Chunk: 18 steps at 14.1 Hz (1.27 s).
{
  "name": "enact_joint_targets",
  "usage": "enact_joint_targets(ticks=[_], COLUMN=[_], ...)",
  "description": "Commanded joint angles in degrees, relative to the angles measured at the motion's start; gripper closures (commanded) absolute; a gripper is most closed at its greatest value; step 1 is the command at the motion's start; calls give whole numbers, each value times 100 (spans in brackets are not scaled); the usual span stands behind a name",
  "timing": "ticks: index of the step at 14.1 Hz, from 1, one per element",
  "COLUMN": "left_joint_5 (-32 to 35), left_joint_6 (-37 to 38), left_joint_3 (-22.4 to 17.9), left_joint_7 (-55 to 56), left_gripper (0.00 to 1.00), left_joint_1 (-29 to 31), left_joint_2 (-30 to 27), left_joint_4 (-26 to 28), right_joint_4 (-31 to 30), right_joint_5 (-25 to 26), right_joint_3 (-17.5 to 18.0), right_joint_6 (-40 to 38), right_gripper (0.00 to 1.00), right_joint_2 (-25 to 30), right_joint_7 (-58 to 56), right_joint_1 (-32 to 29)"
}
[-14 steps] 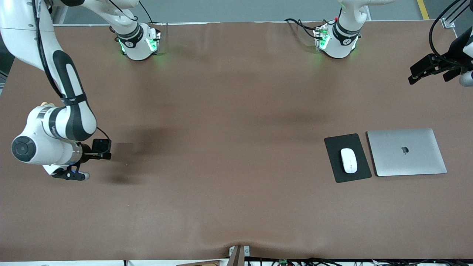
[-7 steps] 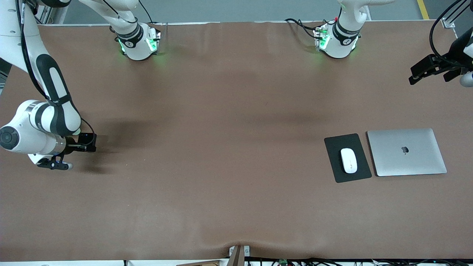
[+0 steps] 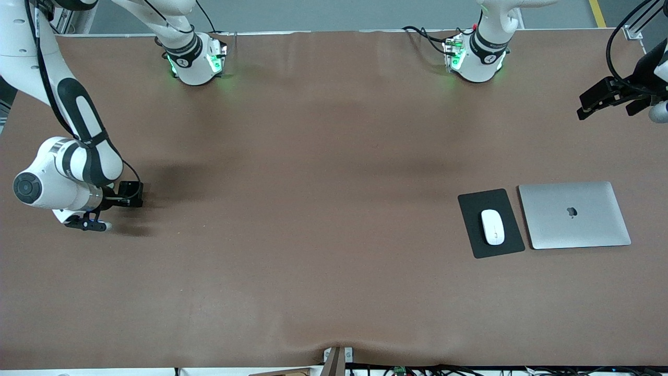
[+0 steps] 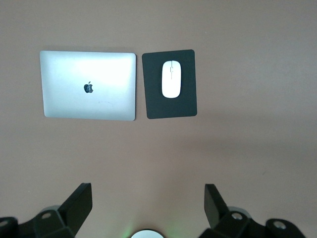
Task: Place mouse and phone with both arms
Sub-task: 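Lower the black phone beside the green plush and open the right gripper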
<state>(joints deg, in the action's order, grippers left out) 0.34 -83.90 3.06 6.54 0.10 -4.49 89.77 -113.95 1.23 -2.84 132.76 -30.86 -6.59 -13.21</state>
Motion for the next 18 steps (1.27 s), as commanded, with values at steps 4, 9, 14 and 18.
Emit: enact_joint_targets(ticks=[4,9,14,18], left_joint_5=[10,10,10,2], left_joint_6=[-162,-109,-65,-47], left_joint_3=[28,28,28,28], left_joint_7=[-162,-162,-162,-162], left_gripper=[0,0,0,0], left_joint_1=[16,17,16,17], left_joint_2=[-131,-122,-113,-105], left_joint_4=[128,120,111,111], right_joint_4=[-215,-154,13,854], right_joint_5=[123,123,17,35], right_joint_3=[126,178,205,205], right_joint_6=[-5,-58,-425,-1917], right_gripper=[0,0,0,0], right_joint_2=[203,440,1037,1687], right_joint_7=[0,17,454,992], right_joint_1=[-209,-77,537,1153])
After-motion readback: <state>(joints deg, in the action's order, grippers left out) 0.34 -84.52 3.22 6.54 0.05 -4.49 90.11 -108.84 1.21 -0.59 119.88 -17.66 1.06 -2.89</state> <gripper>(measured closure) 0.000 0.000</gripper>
